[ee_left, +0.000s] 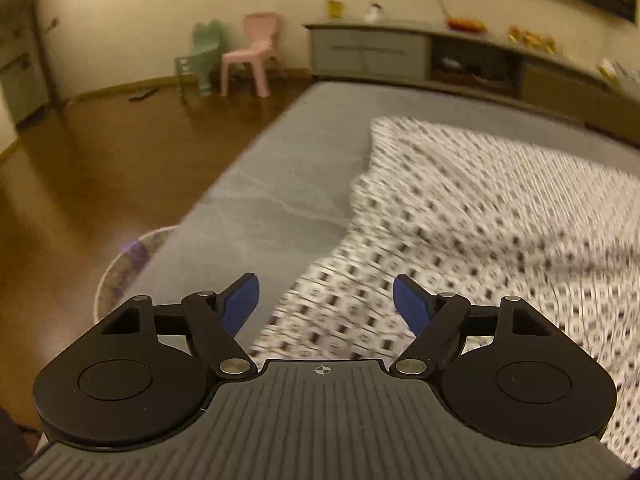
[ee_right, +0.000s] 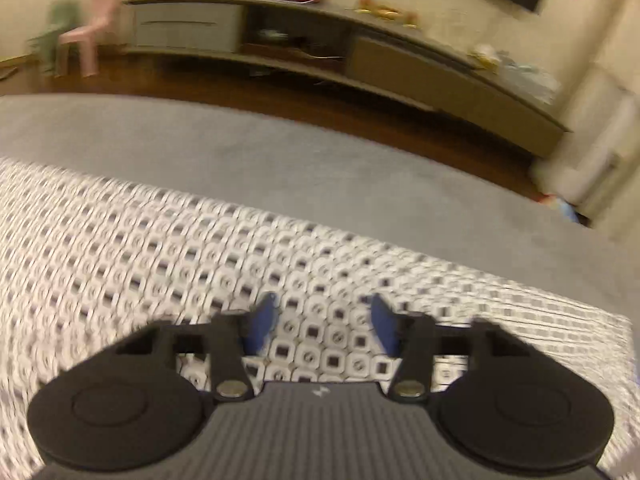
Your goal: Fold clothes
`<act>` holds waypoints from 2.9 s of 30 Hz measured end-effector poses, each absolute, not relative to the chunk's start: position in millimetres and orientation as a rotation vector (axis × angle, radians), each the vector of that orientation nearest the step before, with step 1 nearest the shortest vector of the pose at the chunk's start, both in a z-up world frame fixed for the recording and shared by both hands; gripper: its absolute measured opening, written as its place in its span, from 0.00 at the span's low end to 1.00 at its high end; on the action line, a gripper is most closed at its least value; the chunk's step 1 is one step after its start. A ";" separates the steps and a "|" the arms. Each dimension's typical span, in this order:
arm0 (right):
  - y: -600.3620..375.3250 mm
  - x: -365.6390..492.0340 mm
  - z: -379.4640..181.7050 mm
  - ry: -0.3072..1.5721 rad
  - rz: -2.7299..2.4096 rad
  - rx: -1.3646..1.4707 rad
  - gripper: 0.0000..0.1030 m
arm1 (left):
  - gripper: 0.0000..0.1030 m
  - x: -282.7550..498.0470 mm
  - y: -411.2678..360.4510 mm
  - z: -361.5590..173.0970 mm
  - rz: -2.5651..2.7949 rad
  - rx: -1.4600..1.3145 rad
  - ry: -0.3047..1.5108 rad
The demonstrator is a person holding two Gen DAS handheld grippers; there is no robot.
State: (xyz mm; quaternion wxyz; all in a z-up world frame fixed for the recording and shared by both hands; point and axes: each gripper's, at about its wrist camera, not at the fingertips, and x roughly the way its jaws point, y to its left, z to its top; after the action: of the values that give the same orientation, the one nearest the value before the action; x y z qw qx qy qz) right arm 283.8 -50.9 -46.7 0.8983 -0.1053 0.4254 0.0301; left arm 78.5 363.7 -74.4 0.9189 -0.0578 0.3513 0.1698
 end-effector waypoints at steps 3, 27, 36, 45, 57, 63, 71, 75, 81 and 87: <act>-4.7 250.6 -16.8 0.809 0.242 -0.215 0.48 | 0.64 58.2 380.7 -57.5 0.366 -0.247 0.665; 182.3 235.3 -11.8 0.832 0.503 -0.164 0.61 | 0.63 73.3 367.4 -96.9 0.129 -0.189 0.810; -71.5 71.5 -12.9 0.846 0.257 -0.282 0.69 | 0.66 79.7 359.8 -99.4 0.296 -0.052 0.843; -324.9 -43.1 -59.7 0.872 -0.317 0.047 0.69 | 0.64 68.3 329.6 -67.6 0.348 -0.049 0.731; -358.3 0.0 -79.2 0.820 -0.290 0.125 0.72 | 0.73 82.5 310.0 -97.1 0.315 0.025 0.831; -369.8 17.4 -79.0 0.834 -0.399 0.160 0.78 | 0.76 76.3 333.3 -99.4 0.469 0.092 0.823; -366.8 -20.3 -76.2 0.760 -0.599 -0.045 0.73 | 0.58 70.0 323.4 -87.0 0.536 0.148 0.805; -332.8 -30.1 -54.4 0.631 -0.399 -0.025 0.72 | 0.69 64.3 287.5 -63.9 0.387 0.104 0.720; -305.1 -6.6 -68.6 0.720 -0.163 0.060 0.72 | 0.69 72.5 240.1 -71.2 0.136 0.087 0.783; -334.8 -22.4 -83.2 0.802 -0.243 0.118 0.76 | 0.73 76.3 262.4 -95.0 0.182 0.090 0.872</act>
State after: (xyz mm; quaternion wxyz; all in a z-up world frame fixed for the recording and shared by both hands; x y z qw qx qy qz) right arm -22.4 -334.8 -83.2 0.9119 0.0571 0.3890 -0.1181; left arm 76.3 262.4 -95.0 0.9014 0.0435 0.4217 0.0882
